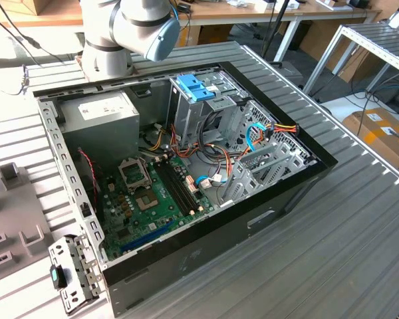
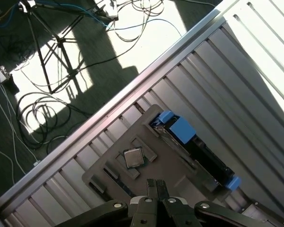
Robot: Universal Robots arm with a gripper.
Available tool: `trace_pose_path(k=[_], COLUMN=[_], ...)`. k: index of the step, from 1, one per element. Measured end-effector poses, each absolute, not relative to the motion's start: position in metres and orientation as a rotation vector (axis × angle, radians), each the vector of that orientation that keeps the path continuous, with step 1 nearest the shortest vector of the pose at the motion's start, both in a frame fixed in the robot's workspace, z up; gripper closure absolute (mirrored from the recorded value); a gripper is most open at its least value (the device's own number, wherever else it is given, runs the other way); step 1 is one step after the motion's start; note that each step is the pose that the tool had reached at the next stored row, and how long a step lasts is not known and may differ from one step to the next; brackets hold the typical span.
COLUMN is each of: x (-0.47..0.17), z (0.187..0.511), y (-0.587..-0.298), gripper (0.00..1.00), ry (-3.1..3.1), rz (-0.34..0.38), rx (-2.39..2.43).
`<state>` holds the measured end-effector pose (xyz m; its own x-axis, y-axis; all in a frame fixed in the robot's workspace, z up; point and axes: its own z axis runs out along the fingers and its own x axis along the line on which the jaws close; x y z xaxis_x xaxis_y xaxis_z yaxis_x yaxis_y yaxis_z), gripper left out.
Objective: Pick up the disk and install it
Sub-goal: 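Pick up the disk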
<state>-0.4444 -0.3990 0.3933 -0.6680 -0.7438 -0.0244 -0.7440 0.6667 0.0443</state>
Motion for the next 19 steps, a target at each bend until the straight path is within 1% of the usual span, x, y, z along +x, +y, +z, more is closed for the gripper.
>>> trace_pose_path(k=[19], x=[-0.4443], z=[0.3933], y=[-0.399], gripper=[0.89], ry=[2.798], rz=[0.079], rx=[-1.422])
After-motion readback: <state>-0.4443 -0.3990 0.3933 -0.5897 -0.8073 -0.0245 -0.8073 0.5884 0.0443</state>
